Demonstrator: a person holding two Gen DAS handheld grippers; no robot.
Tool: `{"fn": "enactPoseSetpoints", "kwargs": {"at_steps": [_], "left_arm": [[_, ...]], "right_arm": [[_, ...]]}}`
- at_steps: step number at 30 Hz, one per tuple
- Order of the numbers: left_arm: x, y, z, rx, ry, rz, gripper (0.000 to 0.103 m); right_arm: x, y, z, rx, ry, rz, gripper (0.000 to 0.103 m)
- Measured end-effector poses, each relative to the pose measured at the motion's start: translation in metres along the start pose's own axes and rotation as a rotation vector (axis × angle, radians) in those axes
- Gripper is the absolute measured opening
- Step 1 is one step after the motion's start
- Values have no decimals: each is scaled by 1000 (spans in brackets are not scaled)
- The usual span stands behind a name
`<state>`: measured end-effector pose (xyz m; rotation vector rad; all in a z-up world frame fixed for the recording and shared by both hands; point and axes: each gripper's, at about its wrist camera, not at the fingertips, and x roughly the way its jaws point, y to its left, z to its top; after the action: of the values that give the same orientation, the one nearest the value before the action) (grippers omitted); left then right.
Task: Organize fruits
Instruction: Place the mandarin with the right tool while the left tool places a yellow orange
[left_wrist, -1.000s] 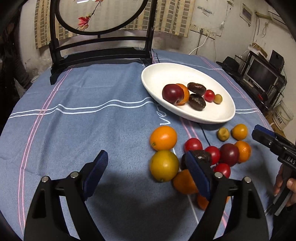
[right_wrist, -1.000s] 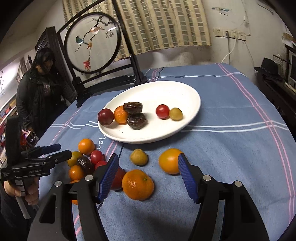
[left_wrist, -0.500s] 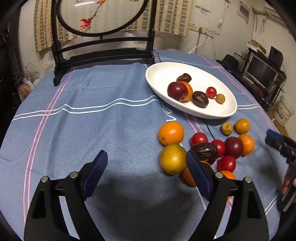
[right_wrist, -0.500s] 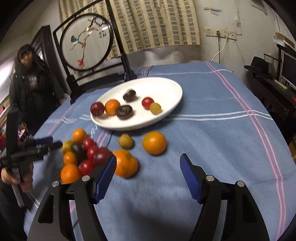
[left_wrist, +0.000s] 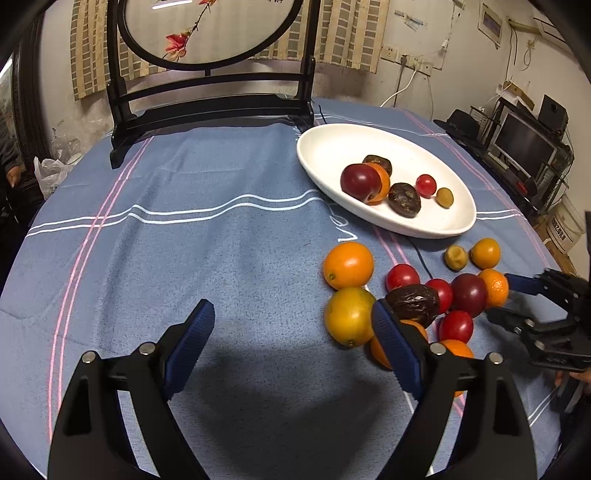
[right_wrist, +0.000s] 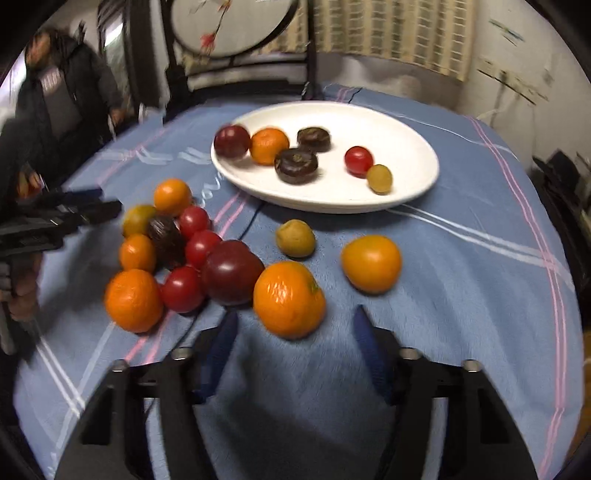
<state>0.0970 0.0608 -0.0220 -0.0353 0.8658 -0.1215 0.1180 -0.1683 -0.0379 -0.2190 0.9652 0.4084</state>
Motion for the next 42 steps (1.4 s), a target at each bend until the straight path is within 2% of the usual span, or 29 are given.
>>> {"fn": "enactPoseSetpoints", "kwargs": {"at_steps": [3,6,12,19,23,29,31,33,35,36,39,42], "left_arm": [[0,3,0,3,-2,14,84],[1,5,0,1,10,13,84],[0,1,-2,37,24,-3,84],[1,-11,-9,130,40,-14,84],[13,-11,-12,133,80,1,82],[25,-17,-13,136,95,-52,80],[33,-18,-10,98,123,-85,77],[36,-17,-6,59,134,-123,68],[37,-19,-2,39,125,-165,45],[38,-19,-1,27,125,-189,41],[38,-23,-1,18,109,-178,40],[32,-30,-3,55,99,-117,40]], "right_arm": [[8,10,6,-88,27,-28,42],[12,15,10,-103,14,-43,40],[5,5,1,-50,-18,-20,39],[-17,-9,-11,26,-89,31,39],[-21,-12,-12,41,-106,46,39],[-24,-10,-11,34,-118,75,39],[-26,-10,-11,35,-125,80,39],[-28,-10,-11,39,-130,84,39],[-29,-11,-11,45,-133,88,39],[-29,-11,-11,45,-133,89,39],[-28,-11,-11,48,-132,89,39],[-32,-12,-11,59,-150,86,38]]}}
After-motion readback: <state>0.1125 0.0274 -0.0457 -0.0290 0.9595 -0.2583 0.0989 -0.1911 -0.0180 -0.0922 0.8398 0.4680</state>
